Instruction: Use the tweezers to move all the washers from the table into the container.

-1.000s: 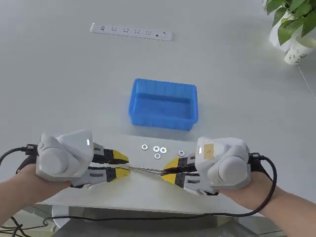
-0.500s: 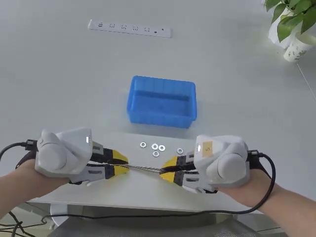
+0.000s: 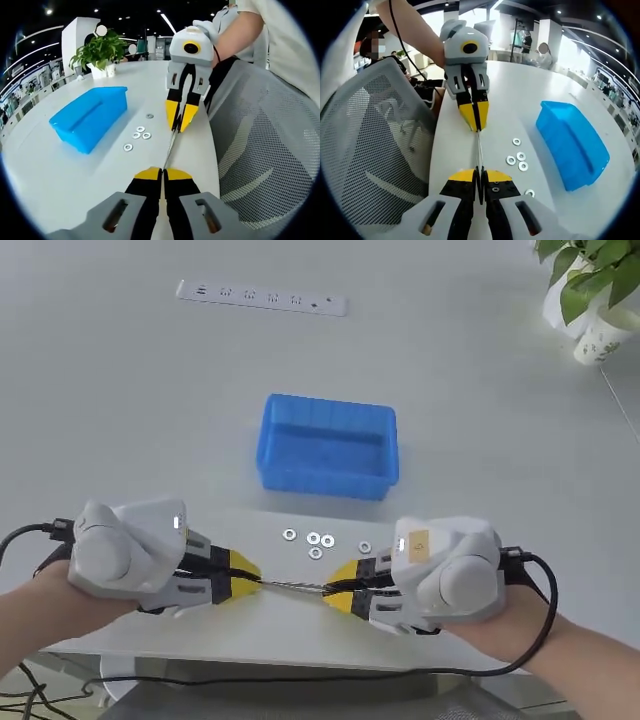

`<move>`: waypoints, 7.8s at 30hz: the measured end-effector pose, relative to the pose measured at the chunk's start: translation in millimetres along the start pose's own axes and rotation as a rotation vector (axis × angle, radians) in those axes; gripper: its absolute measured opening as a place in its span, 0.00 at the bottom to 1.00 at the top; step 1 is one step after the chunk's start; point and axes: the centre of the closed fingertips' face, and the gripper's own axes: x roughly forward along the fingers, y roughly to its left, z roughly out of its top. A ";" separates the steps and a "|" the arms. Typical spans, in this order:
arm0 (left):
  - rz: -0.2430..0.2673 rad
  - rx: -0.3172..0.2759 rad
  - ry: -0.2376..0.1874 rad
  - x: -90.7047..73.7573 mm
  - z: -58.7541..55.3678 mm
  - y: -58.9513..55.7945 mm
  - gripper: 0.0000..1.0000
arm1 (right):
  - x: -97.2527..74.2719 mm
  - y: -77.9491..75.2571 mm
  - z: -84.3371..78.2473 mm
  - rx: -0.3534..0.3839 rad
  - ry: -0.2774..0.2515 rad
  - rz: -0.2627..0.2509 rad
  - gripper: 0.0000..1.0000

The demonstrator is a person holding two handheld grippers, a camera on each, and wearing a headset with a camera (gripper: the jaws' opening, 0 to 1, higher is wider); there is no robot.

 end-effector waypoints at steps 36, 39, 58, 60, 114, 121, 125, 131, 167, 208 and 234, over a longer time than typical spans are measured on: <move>0.022 -0.012 -0.307 -32.3 109.4 4.9 0.04 | -7.5 -13.8 23.4 0.028 -0.082 -0.059 0.07; 0.010 -0.001 -0.314 -29.7 115.6 0.1 0.04 | -6.9 -10.4 29.6 0.024 -0.100 -0.053 0.07; 0.199 -0.149 -0.318 -67.4 68.0 45.2 0.23 | -15.1 -16.2 28.4 0.041 -0.133 -0.085 0.07; 0.157 -0.145 -0.284 -59.8 60.0 36.6 0.28 | -15.7 -17.4 33.6 0.049 -0.154 -0.087 0.07; -0.026 -0.080 -0.371 -19.3 113.3 1.3 0.06 | -5.0 -13.6 30.8 0.086 -0.180 -0.066 0.07; -0.041 -0.071 -0.373 -12.9 119.2 -3.3 0.04 | -7.6 -12.3 28.5 0.047 -0.158 -0.063 0.08; -0.036 -0.068 -0.372 -12.4 119.8 -3.5 0.04 | -9.0 -10.9 27.9 0.031 -0.155 -0.065 0.09; -0.041 -0.067 -0.363 -14.1 118.9 -6.7 0.04 | -10.2 -8.3 27.9 -0.004 -0.144 -0.074 0.11; -0.085 -0.008 -0.326 -4.8 124.0 -12.5 0.04 | -4.8 -13.8 36.3 -0.062 -0.148 -0.077 0.12; -0.146 0.064 -0.340 14.0 168.2 10.0 0.04 | -46.3 -49.3 25.3 -0.069 -0.146 -0.195 0.14; -0.178 0.051 -0.319 31.8 166.4 9.3 0.04 | -47.9 -55.9 6.9 -0.075 -0.134 -0.227 0.15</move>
